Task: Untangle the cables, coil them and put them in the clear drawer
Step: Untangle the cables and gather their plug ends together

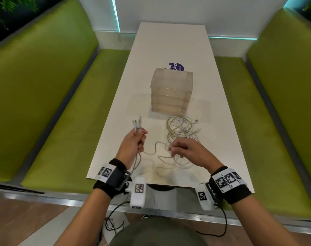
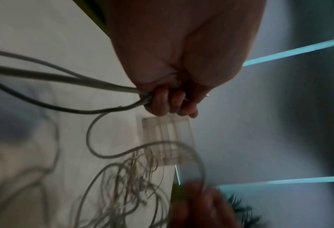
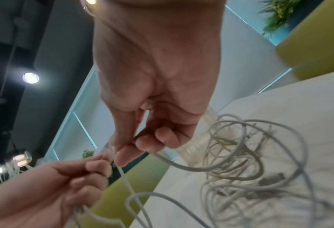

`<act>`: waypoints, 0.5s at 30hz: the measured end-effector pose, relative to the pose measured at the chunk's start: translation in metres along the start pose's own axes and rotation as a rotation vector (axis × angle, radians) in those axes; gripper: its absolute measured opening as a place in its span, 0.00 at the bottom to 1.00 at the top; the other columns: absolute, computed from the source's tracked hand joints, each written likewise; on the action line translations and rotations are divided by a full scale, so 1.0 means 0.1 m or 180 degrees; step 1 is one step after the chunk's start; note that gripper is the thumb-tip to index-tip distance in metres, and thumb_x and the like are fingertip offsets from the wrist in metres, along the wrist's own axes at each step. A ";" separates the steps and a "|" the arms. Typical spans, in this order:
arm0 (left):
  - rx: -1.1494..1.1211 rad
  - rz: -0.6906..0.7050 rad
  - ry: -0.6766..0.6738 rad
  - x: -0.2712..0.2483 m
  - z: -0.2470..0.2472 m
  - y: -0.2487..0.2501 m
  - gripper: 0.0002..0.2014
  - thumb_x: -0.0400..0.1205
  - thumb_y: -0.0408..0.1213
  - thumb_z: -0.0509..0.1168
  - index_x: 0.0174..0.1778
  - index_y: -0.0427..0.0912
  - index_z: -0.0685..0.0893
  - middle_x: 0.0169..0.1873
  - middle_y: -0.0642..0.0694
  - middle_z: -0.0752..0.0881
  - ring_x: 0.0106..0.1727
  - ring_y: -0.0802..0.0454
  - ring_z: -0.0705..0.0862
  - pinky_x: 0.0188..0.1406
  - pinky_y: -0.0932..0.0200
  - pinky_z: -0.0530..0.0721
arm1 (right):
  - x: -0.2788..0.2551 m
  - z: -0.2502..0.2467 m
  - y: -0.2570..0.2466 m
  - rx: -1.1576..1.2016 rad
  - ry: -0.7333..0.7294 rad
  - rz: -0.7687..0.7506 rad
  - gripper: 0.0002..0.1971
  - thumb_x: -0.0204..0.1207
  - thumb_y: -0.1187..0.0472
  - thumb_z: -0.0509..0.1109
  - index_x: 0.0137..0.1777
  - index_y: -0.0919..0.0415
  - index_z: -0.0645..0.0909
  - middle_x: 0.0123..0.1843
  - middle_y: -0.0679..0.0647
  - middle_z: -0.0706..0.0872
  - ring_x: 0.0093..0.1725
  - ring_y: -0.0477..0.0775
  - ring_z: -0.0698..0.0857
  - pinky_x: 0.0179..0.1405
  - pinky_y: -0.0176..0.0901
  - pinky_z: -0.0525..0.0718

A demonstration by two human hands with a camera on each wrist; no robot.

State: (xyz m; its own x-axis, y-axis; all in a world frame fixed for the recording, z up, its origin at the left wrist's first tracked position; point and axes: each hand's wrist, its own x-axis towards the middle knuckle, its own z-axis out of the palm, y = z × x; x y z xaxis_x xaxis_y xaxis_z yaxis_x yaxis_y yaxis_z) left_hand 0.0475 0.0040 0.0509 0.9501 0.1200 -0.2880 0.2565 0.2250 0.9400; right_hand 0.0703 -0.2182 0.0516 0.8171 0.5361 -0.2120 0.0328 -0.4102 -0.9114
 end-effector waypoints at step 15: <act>0.0302 0.0469 -0.0355 -0.12 0.07 -0.06 0.15 0.79 0.49 0.62 0.32 0.42 0.79 0.22 0.50 0.65 0.23 0.57 0.62 0.23 0.66 0.63 | 0.13 0.03 -0.07 -0.0612 0.0208 -0.0167 0.08 0.80 0.58 0.69 0.39 0.48 0.80 0.33 0.45 0.85 0.31 0.46 0.78 0.32 0.35 0.74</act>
State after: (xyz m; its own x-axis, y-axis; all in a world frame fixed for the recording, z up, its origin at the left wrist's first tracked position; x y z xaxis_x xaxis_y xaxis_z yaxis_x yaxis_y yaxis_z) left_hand 0.0362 -0.0058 0.0496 0.9910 0.0359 -0.1290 0.1239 0.1200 0.9850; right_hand 0.0790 -0.2064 0.0544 0.8468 0.5141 -0.1368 0.1804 -0.5195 -0.8352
